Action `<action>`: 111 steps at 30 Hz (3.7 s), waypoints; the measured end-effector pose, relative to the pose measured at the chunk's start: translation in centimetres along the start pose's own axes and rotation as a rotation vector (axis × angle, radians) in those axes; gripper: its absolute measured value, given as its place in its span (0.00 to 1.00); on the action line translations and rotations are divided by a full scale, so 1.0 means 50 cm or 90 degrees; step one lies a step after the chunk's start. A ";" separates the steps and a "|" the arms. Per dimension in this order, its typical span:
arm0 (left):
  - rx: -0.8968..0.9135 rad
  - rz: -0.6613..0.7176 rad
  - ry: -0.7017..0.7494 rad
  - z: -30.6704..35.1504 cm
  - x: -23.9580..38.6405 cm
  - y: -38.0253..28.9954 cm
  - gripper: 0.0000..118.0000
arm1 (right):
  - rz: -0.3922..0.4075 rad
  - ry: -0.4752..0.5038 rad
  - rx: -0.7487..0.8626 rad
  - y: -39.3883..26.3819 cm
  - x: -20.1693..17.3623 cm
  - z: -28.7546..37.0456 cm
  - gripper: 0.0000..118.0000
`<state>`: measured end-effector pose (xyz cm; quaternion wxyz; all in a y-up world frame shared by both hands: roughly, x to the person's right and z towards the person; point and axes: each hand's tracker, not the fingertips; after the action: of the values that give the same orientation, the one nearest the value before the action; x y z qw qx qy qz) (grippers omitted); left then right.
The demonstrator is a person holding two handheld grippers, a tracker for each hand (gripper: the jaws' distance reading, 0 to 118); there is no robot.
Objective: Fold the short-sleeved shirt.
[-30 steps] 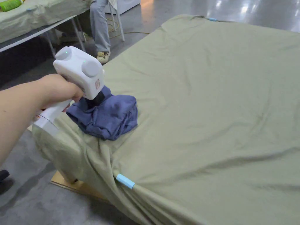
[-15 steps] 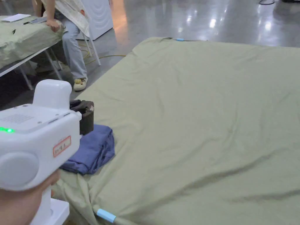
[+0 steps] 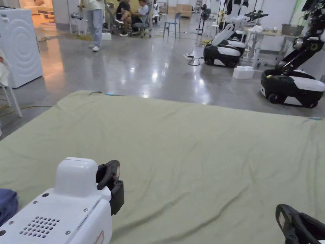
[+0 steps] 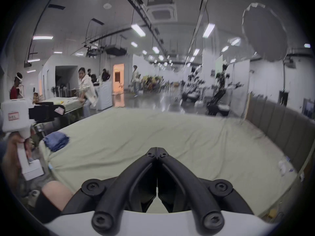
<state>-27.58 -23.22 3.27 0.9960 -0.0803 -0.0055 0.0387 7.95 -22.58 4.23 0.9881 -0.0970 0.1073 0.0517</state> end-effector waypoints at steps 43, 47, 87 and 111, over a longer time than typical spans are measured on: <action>0.104 -0.056 0.043 0.106 0.117 0.093 1.00 | -0.066 -0.099 0.056 0.040 0.048 0.069 1.00; 0.096 -0.041 0.007 0.098 0.106 0.098 1.00 | -0.091 -0.072 0.098 0.042 0.042 0.079 1.00; 0.080 0.021 -0.012 0.110 0.099 0.098 1.00 | -0.111 -0.078 0.092 0.048 0.047 0.092 1.00; 0.076 0.037 -0.003 0.110 0.088 0.086 1.00 | -0.084 -0.062 0.114 0.028 0.021 0.103 1.00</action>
<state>-23.62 -17.77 8.04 0.9975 -0.0210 -0.0033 0.0677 9.83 -20.08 8.67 0.9982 -0.0123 0.0564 -0.0188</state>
